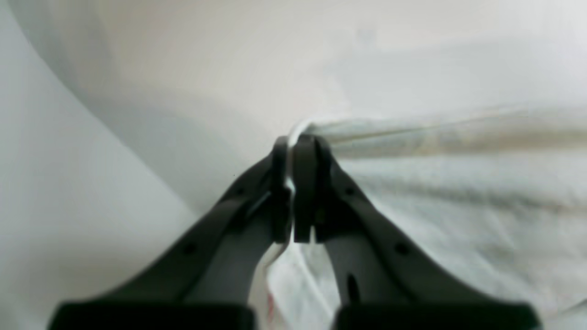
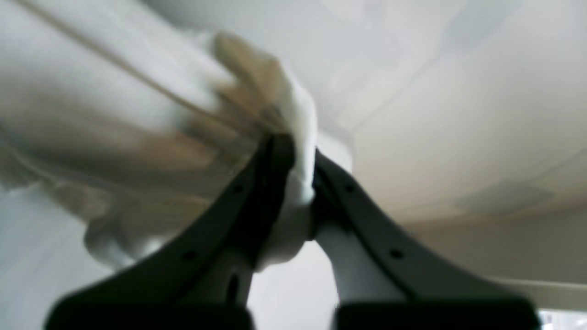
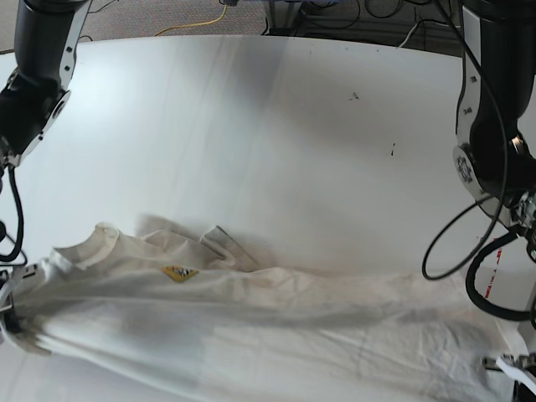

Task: Layout the t-shirt on the table in an organized manner, then fold the t-shirt properly

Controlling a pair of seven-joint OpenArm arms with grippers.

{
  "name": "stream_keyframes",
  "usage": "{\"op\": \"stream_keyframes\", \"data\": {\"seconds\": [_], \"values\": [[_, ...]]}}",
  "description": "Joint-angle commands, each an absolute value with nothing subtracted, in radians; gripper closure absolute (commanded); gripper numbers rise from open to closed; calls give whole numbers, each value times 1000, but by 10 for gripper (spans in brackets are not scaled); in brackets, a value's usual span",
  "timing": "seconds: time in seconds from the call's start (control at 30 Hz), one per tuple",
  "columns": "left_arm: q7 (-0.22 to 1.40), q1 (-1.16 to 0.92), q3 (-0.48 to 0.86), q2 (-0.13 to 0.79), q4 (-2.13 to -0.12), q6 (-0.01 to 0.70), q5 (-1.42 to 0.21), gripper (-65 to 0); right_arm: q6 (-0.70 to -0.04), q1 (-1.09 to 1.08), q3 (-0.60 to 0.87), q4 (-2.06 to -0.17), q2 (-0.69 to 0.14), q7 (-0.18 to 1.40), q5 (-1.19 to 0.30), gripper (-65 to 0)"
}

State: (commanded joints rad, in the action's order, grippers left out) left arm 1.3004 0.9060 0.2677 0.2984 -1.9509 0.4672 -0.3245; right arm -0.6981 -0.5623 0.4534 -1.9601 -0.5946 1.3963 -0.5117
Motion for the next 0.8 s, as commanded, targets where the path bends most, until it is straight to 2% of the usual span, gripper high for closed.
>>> {"op": "stream_keyframes", "data": {"seconds": [0.23, 0.53, 0.67, 0.8], "values": [[1300, 710, 317, 294, -1972, 544, -325, 0, -698, -360, 553, -2017, -524, 1396, -516, -2], [1303, 495, 417, 280, -1986, 593, -326, 0, -698, -162, 662, -2018, -487, 1396, -688, -2], [1303, 387, 446, 282, -1992, 634, -326, 0, -698, -64, 714, -2018, -481, 1396, -731, -2], [1303, 288, 473, 280, -1992, 659, -326, 0, -698, 7, 742, -2018, -440, 1396, -759, -2]]}}
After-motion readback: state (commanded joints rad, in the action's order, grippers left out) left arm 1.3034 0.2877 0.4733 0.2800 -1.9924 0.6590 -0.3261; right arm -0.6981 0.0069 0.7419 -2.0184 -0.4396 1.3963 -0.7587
